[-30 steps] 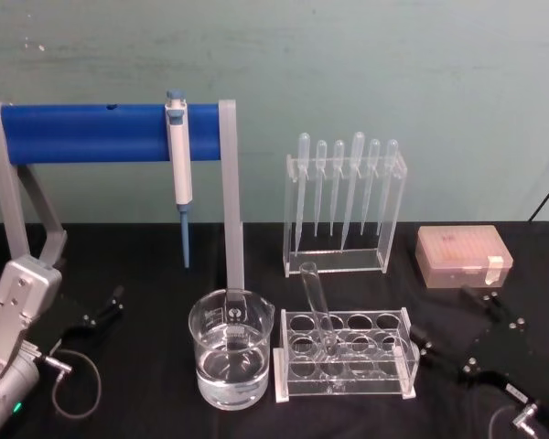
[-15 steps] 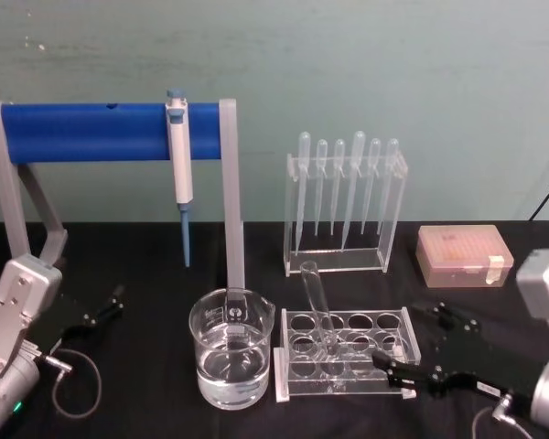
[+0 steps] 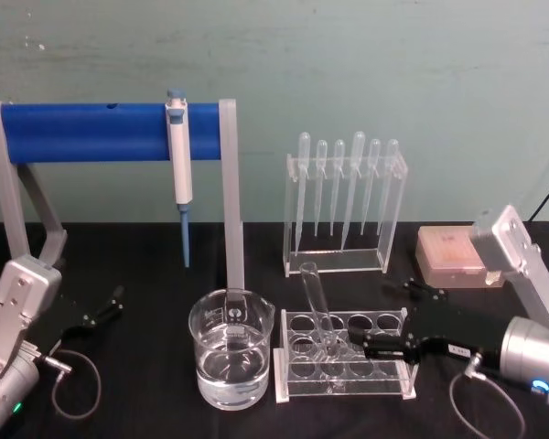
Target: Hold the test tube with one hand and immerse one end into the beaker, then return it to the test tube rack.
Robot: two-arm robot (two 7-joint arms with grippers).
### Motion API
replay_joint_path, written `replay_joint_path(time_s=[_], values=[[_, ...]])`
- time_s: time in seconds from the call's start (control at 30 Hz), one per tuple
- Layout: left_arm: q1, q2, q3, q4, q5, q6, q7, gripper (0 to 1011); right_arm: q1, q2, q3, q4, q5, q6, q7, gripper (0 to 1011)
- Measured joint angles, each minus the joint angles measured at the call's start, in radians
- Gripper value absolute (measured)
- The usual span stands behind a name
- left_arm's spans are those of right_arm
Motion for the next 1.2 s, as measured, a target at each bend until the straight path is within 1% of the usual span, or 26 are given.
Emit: replay_joint_path(time_s=[0.07,0.1,0.17,0.2,0.3,0.4,0.73,1.0,1.2], values=[[0.0,0.0,0.0,0.0,0.0,0.0,0.0,1000,0.028,-0.011,-0.012,0.018,-0.005,0.014,0.011,1003],[0.0,0.0,0.0,0.0,0.0,0.0,0.0,1000,0.028,-0.011,-0.012,0.018,-0.005,0.014,0.011,1003],[0.0,0.0,0.0,0.0,0.0,0.0,0.0,1000,0.061,-0.024,-0.029,0.037,-0.012,0.027,0.023,1003],[0.0,0.0,0.0,0.0,0.0,0.0,0.0,1000,0.061,-0.024,-0.029,0.037,-0.012,0.027,0.023,1003],[0.0,0.0,0.0,0.0,0.0,0.0,0.0,1000,0.094,-0.038,-0.049,0.06,-0.02,0.04,0.034,1003],[0.0,0.0,0.0,0.0,0.0,0.0,0.0,1000,0.115,-0.048,-0.065,0.072,-0.025,0.049,0.04,1003],[0.0,0.0,0.0,0.0,0.0,0.0,0.0,1000,0.153,-0.075,-0.094,0.101,-0.033,0.054,0.046,1002],[0.0,0.0,0.0,0.0,0.0,0.0,0.0,1000,0.167,-0.087,-0.105,0.115,-0.033,0.046,0.05,1003],[0.0,0.0,0.0,0.0,0.0,0.0,0.0,1000,0.17,-0.09,-0.106,0.122,-0.03,0.035,0.055,1003]])
